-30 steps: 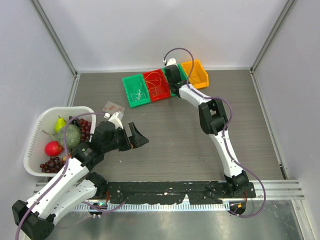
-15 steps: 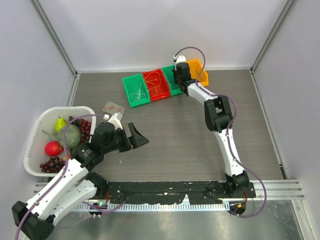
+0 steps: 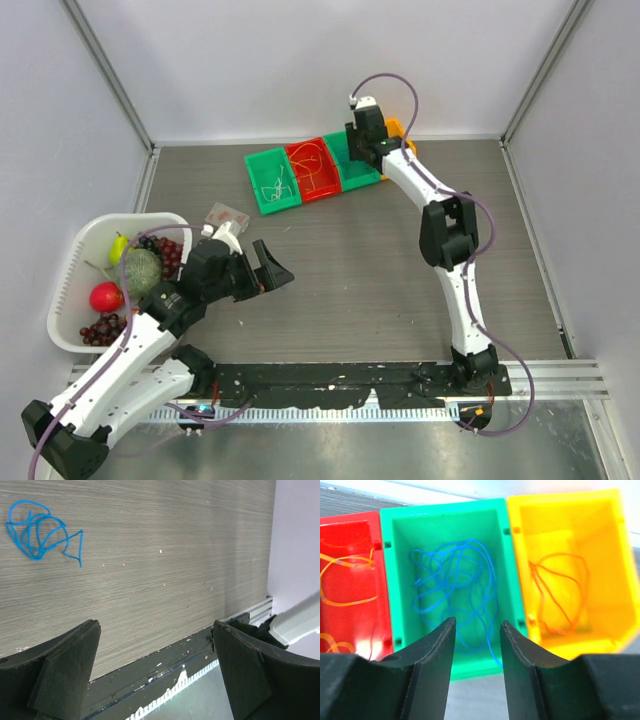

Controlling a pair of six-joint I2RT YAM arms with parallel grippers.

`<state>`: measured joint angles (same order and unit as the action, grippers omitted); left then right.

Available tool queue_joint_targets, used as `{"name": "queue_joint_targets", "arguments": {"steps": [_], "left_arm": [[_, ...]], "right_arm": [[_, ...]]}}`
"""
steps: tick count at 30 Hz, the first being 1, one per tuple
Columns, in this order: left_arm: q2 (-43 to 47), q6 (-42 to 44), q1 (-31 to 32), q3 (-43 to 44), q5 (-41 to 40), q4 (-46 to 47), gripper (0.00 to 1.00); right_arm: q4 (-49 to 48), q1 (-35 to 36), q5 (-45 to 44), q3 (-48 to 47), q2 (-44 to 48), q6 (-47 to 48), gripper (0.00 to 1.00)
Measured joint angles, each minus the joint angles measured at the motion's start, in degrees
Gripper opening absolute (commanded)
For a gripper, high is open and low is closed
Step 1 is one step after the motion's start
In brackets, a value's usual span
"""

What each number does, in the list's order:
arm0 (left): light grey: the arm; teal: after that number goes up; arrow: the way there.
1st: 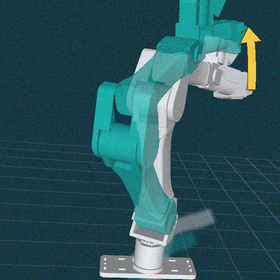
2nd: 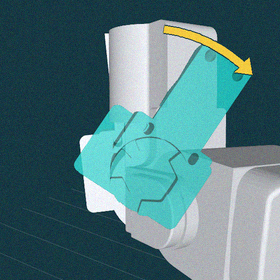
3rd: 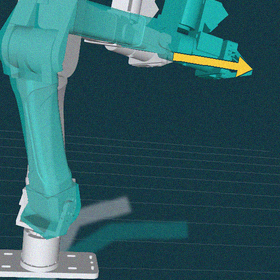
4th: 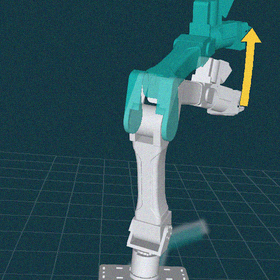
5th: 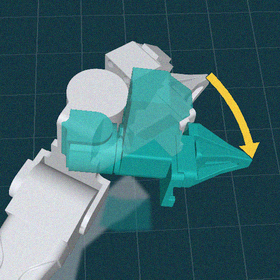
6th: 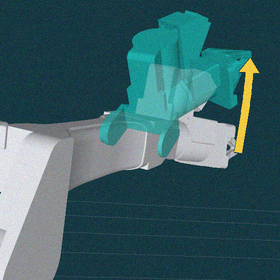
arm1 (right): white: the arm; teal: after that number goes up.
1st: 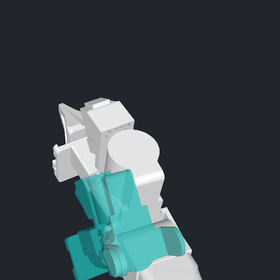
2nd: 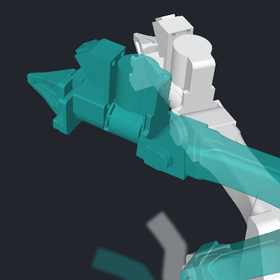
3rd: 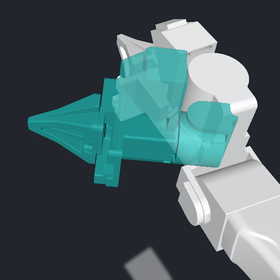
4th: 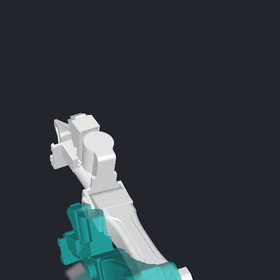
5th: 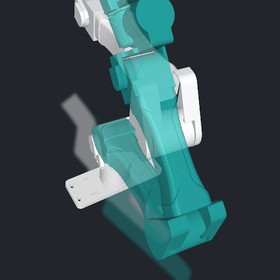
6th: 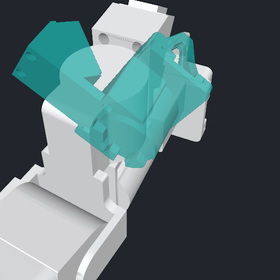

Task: Untangle the cables

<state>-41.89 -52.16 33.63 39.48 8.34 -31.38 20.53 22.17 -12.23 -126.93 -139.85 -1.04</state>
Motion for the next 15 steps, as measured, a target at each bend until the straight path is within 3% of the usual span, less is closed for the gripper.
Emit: {"name": "queue_joint_targets", "arguments": {"steps": [4,8,11,15], "left_arm": [[-0.63,0.39,0.0,2.8,-3.87,-4.15,1.0],[1.9,0.79,0.0,3.48,-8.74,-7.65,1.0],[5.01,1.16,0.0,3.48,-11.02,-9.55,1.0],[7.56,1.36,0.0,3.48,-12.66,-11.56,1.0]], "right_arm": [[2.38,0.63,-1.29,7.48,11.43,-2.73,0.47],[-0.81,2.6,0.39,25.4,27.65,-8.22,0.47],[-7.56,7.52,6.43,42.16,37.46,-14.58,0.47],[-21.79,17.03,16.7,63.39,42.56,-24.57,0.48]]}}
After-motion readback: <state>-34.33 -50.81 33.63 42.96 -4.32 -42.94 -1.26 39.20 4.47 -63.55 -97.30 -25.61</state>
